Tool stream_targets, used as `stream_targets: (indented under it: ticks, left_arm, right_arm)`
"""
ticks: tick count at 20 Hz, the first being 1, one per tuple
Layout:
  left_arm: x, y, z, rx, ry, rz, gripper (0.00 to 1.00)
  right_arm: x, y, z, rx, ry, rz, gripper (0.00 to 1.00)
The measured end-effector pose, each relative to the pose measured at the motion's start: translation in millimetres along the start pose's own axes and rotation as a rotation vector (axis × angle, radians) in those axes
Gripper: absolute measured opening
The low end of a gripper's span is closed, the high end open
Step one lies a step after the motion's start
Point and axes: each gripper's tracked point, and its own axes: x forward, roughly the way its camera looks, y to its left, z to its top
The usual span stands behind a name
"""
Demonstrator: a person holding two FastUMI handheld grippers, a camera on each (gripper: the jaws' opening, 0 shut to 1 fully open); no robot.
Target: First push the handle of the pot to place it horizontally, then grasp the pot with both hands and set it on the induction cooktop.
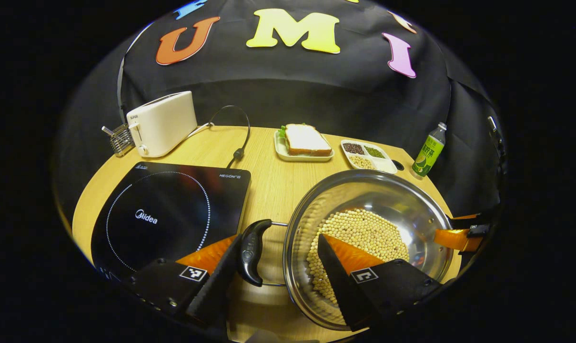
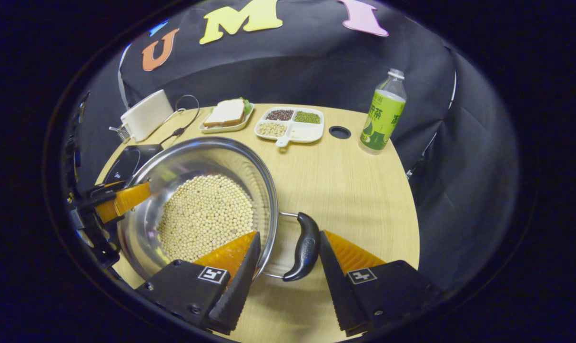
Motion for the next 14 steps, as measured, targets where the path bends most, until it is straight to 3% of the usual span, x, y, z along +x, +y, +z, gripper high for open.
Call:
stream_targets:
  ticks: [4,5,8,13,14]
  left_arm:
    - [4,3,-13,0.028,0.073,0.002,0.9]
    - [6,7,-13,0.021,0.077,0.013,0.77]
    - [5,9,-12,0.011,0.076,0.022,0.68]
    - [6,10,-11,0.045,0.066,0.039,0.64]
    - [3,9,-11,0.046,0.06,0.04,0.75]
  right_arm:
    - [4,-6,1,0.012,0.006,-0.04,0.77]
    - [4,-7,0,0.012,0.011,-0.046,0.72]
    - [2,-6,-2,0.019,0.028,-0.054,0.7]
    - [1,-6,-2,0.046,0.065,-0.055,0.55]
    - [1,-7,-3,0.047,0.063,-0.053,0.55]
